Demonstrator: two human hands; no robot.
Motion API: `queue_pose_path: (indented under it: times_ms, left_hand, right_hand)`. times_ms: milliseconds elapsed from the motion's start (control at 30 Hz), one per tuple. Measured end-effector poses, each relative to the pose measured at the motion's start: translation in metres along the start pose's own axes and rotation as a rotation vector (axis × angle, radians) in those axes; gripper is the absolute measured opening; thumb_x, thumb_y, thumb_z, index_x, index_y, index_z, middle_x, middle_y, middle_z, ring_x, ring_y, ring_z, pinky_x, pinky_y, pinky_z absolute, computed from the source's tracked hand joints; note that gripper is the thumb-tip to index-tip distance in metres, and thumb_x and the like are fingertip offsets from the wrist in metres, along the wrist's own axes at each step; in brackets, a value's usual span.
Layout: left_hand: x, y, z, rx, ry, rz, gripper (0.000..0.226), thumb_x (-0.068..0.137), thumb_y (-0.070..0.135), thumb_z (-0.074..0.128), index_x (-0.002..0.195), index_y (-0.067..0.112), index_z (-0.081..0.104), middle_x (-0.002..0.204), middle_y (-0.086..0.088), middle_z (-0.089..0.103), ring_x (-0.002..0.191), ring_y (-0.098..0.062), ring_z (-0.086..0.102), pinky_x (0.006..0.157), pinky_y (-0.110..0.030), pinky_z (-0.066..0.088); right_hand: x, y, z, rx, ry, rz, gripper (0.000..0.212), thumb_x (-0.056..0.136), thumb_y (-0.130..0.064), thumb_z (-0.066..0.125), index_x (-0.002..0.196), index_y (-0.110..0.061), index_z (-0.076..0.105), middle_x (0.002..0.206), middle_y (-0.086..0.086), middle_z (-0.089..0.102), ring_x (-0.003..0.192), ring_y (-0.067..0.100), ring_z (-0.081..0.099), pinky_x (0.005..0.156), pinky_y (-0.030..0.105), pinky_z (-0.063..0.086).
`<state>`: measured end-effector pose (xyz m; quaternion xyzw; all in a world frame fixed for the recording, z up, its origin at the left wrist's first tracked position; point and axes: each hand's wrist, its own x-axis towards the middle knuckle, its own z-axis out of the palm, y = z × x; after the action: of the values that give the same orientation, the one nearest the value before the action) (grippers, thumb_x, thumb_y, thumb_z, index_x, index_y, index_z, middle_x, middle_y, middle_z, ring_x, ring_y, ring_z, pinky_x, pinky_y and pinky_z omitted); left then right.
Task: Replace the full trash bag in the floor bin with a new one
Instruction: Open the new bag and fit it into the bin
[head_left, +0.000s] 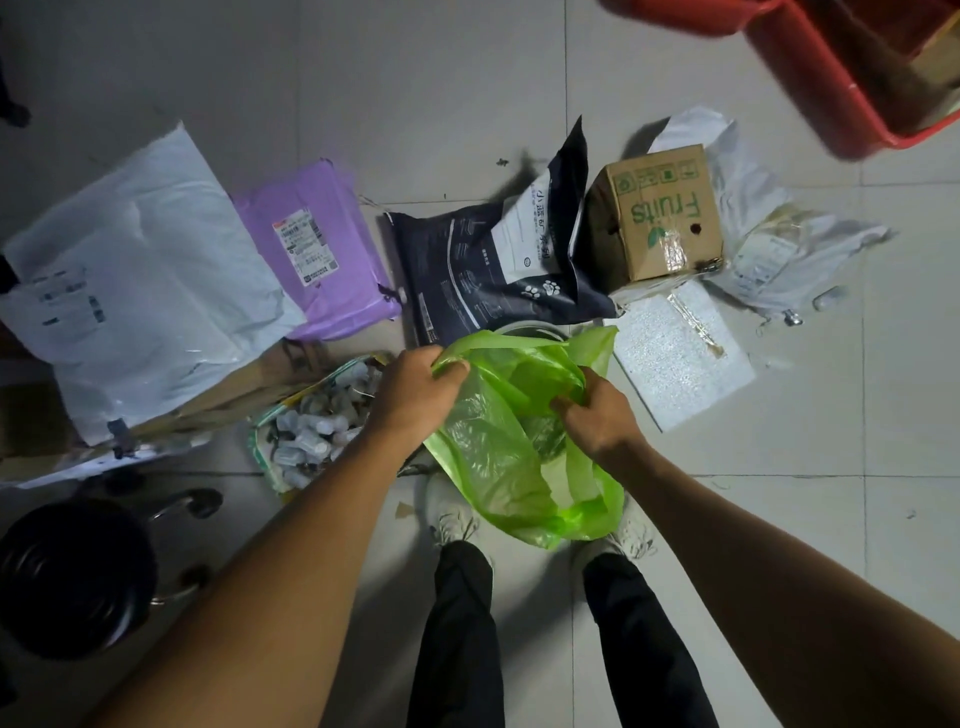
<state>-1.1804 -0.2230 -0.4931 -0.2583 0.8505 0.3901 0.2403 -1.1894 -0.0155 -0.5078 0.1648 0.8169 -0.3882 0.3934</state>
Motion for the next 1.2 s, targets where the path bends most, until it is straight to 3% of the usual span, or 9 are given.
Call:
queue_pose_path:
  times_ms: [200,367,467,567,667,867,967,1067,1200]
  left_hand:
    - [0.017,-0.035,0.027,-0.097,-0.143,-0.053,0.060,0.072,0.075,0.062,0.098,0.021,0.071,0.087,0.004,0.074,0.083,-0.015,0.069,0.078,-0.030,0.053]
    - [0.035,-0.058,0.055,-0.044,-0.248,-0.140,0.053,0.059,0.065,0.080,0.091,0.023,0.076,0.082,0.005,0.077,0.079,-0.012,0.073,0.081,-0.039,0.059]
    - [0.044,-0.073,0.078,0.086,-0.309,-0.199,0.073,0.040,0.075,0.078,0.088,0.020,0.074,0.081,0.001,0.076,0.076,-0.016,0.072,0.077,-0.040,0.060]
    - [0.048,-0.084,0.096,0.178,-0.417,-0.231,0.048,0.058,0.046,0.086,0.095,0.016,0.075,0.090,-0.002,0.076,0.085,-0.019,0.071,0.080,-0.032,0.057]
    - [0.052,-0.089,0.106,0.276,-0.387,-0.259,0.030,0.078,0.030,0.074,0.095,0.006,0.070,0.094,-0.013,0.072,0.089,-0.028,0.069,0.075,-0.034,0.056]
    - [0.047,-0.058,0.107,-0.264,-0.206,-0.536,0.027,0.086,0.033,0.052,0.097,0.010,0.061,0.114,-0.018,0.064,0.106,-0.035,0.061,0.096,-0.050,0.049]
    - [0.047,-0.045,0.105,-0.555,-0.127,-0.624,0.014,0.094,0.025,0.046,0.095,0.015,0.056,0.103,-0.011,0.061,0.094,-0.030,0.061,0.083,-0.047,0.053]
    - [0.051,-0.035,0.105,-0.726,-0.092,-0.632,0.016,0.099,0.014,0.044,0.090,0.017,0.056,0.092,-0.009,0.062,0.077,-0.024,0.062,0.068,-0.039,0.053]
    - [0.053,-0.017,0.099,-0.786,-0.085,-0.574,0.011,0.096,0.016,0.049,0.098,0.018,0.060,0.102,-0.010,0.065,0.085,-0.027,0.065,0.080,-0.043,0.055]
  right_hand:
    - [0.042,0.024,0.028,-0.052,-0.023,0.040,0.048,0.084,-0.018,0.064,0.131,-0.011,0.053,0.119,0.017,0.065,0.109,0.035,0.060,0.089,0.033,0.046]
    - [0.077,0.041,0.055,0.041,-0.050,0.130,0.070,0.067,-0.039,0.060,0.132,-0.015,0.051,0.117,0.016,0.066,0.108,0.036,0.061,0.095,0.048,0.051]
    - [0.096,0.055,0.068,0.098,-0.088,0.179,0.057,0.068,-0.036,0.059,0.121,-0.014,0.060,0.110,0.017,0.068,0.100,0.036,0.064,0.091,0.051,0.052]
    - [0.110,0.067,0.074,0.177,-0.087,0.212,0.035,0.070,-0.032,0.058,0.095,-0.011,0.070,0.087,0.015,0.070,0.079,0.032,0.067,0.078,0.050,0.058]
    - [0.110,0.069,0.068,0.196,-0.056,0.216,0.014,0.083,-0.021,0.061,0.077,-0.012,0.069,0.072,0.010,0.066,0.066,0.027,0.062,0.065,0.042,0.054]
    - [0.096,0.055,0.040,0.349,-0.099,0.259,0.022,0.090,-0.020,0.059,0.075,-0.006,0.065,0.066,0.010,0.058,0.055,0.023,0.052,0.054,0.030,0.042]
    - [0.092,0.046,0.039,0.463,-0.148,0.270,0.019,0.089,-0.023,0.060,0.085,-0.006,0.067,0.073,0.014,0.059,0.056,0.024,0.054,0.054,0.031,0.045]
    - [0.086,0.043,0.038,0.505,-0.205,0.222,0.020,0.090,-0.022,0.060,0.078,-0.008,0.066,0.057,0.005,0.061,0.046,0.020,0.055,0.052,0.031,0.047]
    - [0.076,0.033,0.025,0.557,-0.245,0.104,0.021,0.095,-0.014,0.053,0.076,-0.012,0.063,0.051,-0.003,0.061,0.047,0.015,0.057,0.055,0.030,0.047]
